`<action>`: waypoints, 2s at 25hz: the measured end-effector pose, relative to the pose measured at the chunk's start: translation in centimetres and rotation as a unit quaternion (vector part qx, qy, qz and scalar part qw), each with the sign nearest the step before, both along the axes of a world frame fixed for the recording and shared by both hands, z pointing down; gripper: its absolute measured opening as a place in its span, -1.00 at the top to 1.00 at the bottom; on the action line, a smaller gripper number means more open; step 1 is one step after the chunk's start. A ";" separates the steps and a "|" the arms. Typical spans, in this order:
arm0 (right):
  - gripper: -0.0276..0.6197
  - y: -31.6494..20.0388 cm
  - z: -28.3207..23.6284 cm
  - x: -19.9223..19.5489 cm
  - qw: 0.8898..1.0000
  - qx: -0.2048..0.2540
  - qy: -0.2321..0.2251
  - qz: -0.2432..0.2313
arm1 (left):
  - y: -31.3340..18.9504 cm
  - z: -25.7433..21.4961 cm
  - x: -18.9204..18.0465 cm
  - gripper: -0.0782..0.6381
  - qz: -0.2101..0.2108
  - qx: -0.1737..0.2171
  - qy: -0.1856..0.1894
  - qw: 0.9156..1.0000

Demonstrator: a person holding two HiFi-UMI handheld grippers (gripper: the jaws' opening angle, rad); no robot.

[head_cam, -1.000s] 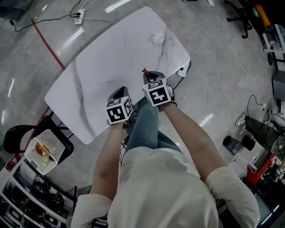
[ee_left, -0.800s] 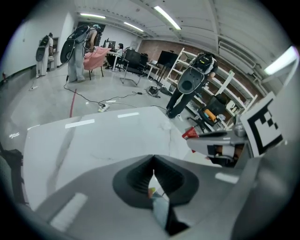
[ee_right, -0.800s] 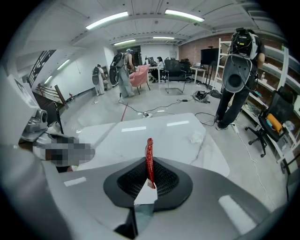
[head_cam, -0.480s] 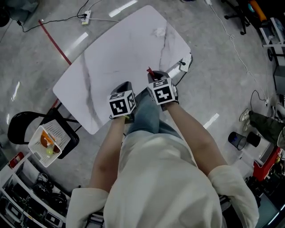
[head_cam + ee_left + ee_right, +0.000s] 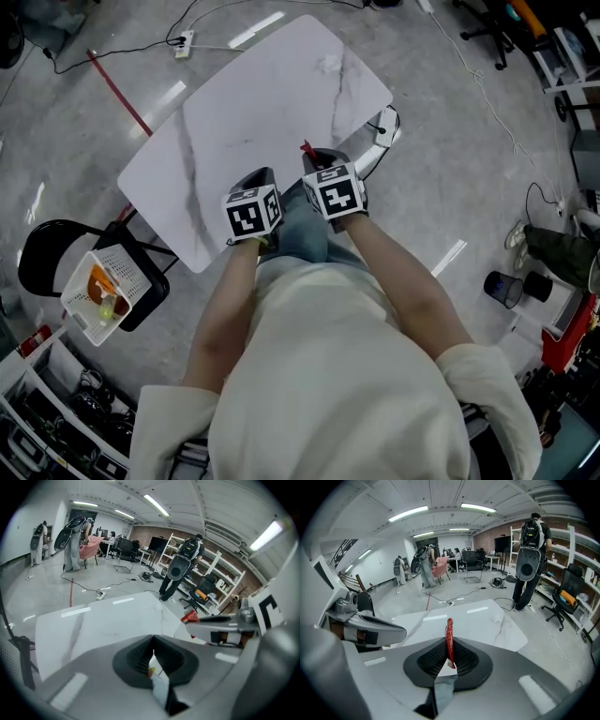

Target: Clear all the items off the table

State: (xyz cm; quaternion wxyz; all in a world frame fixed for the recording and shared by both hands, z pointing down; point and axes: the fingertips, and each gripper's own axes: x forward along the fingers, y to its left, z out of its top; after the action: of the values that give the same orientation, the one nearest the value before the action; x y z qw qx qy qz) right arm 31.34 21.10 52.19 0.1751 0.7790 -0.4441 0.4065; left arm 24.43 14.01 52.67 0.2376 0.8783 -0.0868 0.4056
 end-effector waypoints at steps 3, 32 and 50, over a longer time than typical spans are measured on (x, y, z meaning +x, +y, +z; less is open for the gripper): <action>0.84 0.5 -0.5 -1.4 1.000 -0.001 0.002 0.000 | 0.3 -0.7 -1.2 0.76 0.004 0.002 0.004 1.000; 0.84 -10.7 -2.7 -14.9 0.996 -0.003 -0.006 -0.091 | -11.3 -4.1 -15.5 0.76 -0.059 0.021 0.000 0.998; 0.84 -22.1 -2.7 -27.3 0.969 0.002 -0.010 -0.249 | -20.2 -4.3 -28.9 0.76 -0.199 0.033 0.001 0.979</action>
State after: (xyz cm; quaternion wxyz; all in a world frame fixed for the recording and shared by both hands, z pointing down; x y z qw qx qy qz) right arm 4.08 -0.98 49.52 0.2646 0.6406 -0.6264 0.3567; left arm -4.51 -6.19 48.34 0.2851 0.8511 -0.2731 0.3460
